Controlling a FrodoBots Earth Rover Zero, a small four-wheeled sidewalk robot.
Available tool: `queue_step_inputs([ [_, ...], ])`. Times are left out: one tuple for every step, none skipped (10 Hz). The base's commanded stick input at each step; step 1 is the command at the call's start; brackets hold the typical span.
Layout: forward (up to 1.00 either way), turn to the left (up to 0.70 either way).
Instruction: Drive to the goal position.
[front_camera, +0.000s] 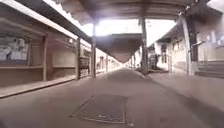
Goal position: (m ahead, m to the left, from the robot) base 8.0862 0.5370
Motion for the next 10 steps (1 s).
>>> queue_step_inputs([
  [0.7, 0.0],
  [0.7, 0.0],
  [0.7, 0.0],
  [0.7, 0.0],
  [0.7, 0.0],
  [0.7, 0.0],
  [0.7, 0.0],
  [0.7, 0.0],
  [0.7, 0.0],
  [0.7, 0.0],
])
